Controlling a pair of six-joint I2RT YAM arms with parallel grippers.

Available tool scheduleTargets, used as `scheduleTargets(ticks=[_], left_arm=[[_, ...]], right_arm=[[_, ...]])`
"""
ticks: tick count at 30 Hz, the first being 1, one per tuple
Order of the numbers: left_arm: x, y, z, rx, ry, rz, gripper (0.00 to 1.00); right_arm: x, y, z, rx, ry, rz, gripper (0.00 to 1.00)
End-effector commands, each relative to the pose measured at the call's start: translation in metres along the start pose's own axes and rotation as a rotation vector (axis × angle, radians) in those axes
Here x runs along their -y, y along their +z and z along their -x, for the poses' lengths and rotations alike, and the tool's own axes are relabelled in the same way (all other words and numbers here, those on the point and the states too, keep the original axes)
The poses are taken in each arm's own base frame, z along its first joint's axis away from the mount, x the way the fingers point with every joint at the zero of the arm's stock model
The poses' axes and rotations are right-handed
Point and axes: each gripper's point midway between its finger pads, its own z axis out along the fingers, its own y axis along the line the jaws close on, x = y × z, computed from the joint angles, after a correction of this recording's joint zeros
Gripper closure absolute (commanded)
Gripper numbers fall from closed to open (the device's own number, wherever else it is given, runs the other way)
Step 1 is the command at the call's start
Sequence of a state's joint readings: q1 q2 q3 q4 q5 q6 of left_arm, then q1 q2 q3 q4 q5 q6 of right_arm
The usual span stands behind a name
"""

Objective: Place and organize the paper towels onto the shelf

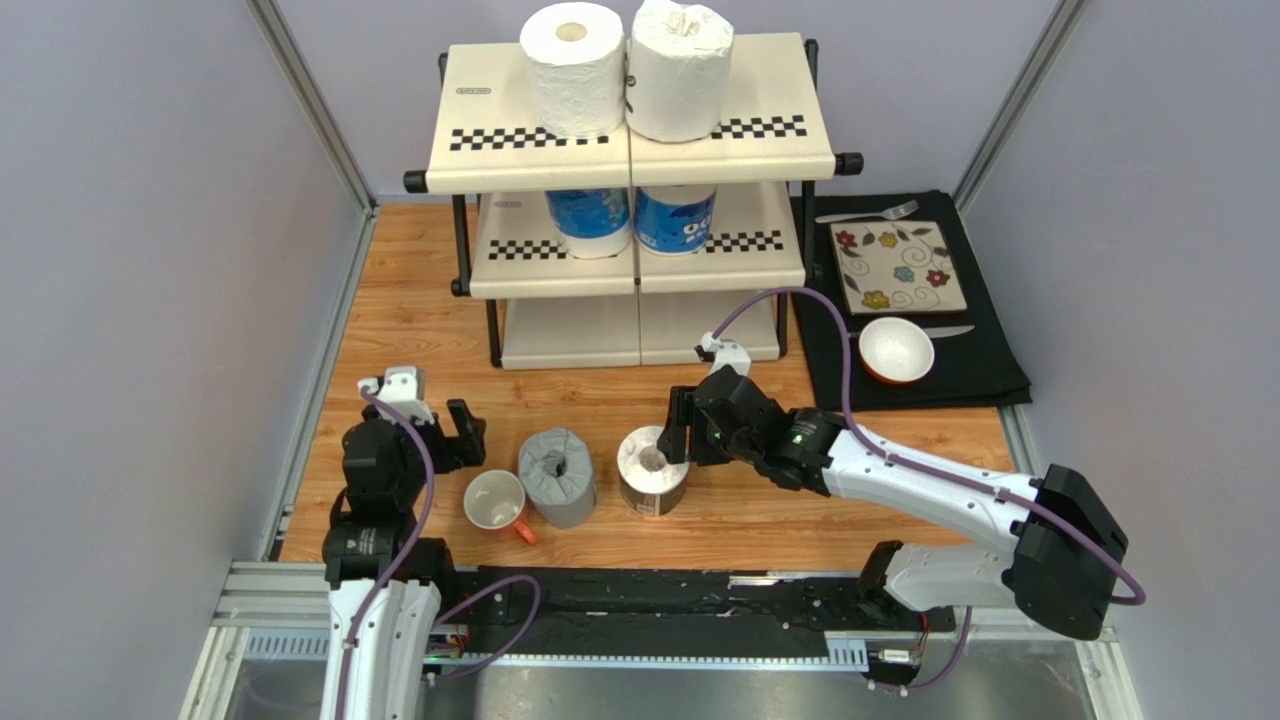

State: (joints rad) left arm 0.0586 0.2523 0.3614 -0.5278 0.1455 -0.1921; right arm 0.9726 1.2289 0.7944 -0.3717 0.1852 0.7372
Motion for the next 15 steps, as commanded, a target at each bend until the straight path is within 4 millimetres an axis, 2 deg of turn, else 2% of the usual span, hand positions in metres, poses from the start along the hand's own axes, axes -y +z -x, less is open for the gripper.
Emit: scheduleTargets(ticks=[1,6,15], left_arm=[[-0.004,0.001,0.007,0.036,0.023,0.023,0.04],[-0.005,0.0,0.007,0.04,0.022,0.029,0.04],[-0.006,0.0,0.007,0.043,0.02,0.038,0.04]], right_arm=[[-0.01,0.001,0.006,0.03,0.013,0.029,0.4],[-0.014,0.001,0.001,0.014,0.001,0.039,0.41],[-0.008,0.014,-0.013,-0.032,-0.01,0.001,0.41]])
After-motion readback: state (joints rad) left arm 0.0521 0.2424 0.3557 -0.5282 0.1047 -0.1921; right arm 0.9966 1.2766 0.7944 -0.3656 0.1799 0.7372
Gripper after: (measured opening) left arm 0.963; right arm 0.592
